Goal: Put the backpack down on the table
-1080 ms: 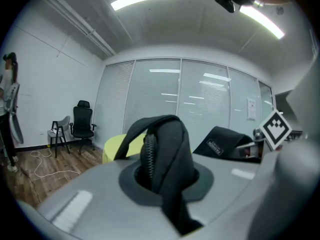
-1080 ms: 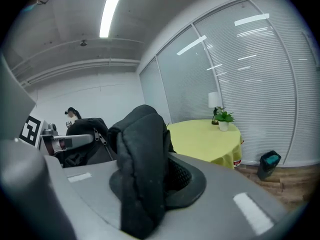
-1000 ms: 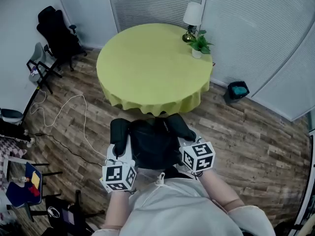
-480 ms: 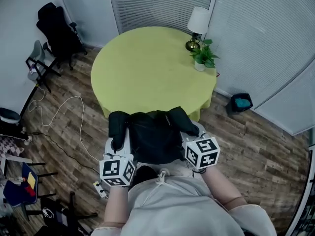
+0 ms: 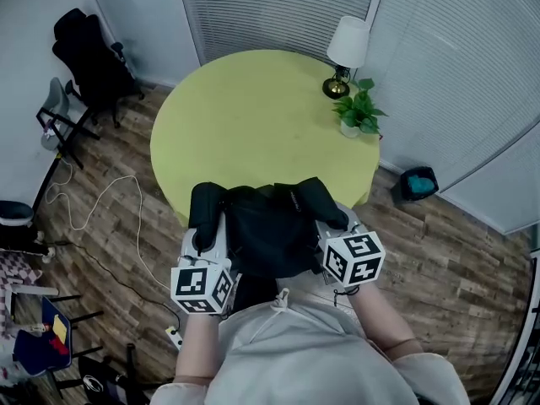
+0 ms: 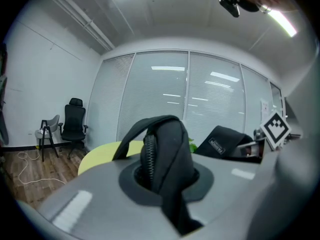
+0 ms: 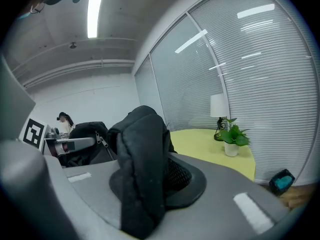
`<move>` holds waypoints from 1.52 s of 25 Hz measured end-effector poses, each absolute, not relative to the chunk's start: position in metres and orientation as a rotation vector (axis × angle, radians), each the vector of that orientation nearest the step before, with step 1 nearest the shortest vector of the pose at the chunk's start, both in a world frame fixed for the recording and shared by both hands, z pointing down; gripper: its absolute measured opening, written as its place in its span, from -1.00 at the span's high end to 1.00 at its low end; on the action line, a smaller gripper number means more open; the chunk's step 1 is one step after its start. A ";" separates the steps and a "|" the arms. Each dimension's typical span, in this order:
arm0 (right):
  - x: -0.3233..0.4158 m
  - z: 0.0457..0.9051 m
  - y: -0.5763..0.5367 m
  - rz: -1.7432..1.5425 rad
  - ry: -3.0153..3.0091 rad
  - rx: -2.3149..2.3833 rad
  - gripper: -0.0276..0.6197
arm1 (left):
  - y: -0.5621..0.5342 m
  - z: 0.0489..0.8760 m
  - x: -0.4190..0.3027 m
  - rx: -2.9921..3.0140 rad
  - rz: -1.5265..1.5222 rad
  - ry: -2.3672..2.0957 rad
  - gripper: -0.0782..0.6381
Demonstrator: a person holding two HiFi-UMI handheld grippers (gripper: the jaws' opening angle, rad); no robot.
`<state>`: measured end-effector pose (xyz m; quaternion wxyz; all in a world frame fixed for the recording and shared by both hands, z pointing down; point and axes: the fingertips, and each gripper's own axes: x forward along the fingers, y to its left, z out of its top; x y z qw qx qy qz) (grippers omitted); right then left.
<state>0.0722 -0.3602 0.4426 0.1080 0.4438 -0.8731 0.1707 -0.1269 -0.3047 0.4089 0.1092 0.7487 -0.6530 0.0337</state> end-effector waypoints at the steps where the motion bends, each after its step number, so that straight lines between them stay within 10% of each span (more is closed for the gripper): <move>1: 0.068 0.441 -0.373 0.503 -2.561 1.320 0.81 | -0.318 0.408 -0.132 2.212 0.100 -1.906 0.70; 38: -0.041 0.514 -0.696 0.590 -2.319 1.549 0.80 | -0.667 0.490 -0.250 2.323 0.230 -1.607 0.70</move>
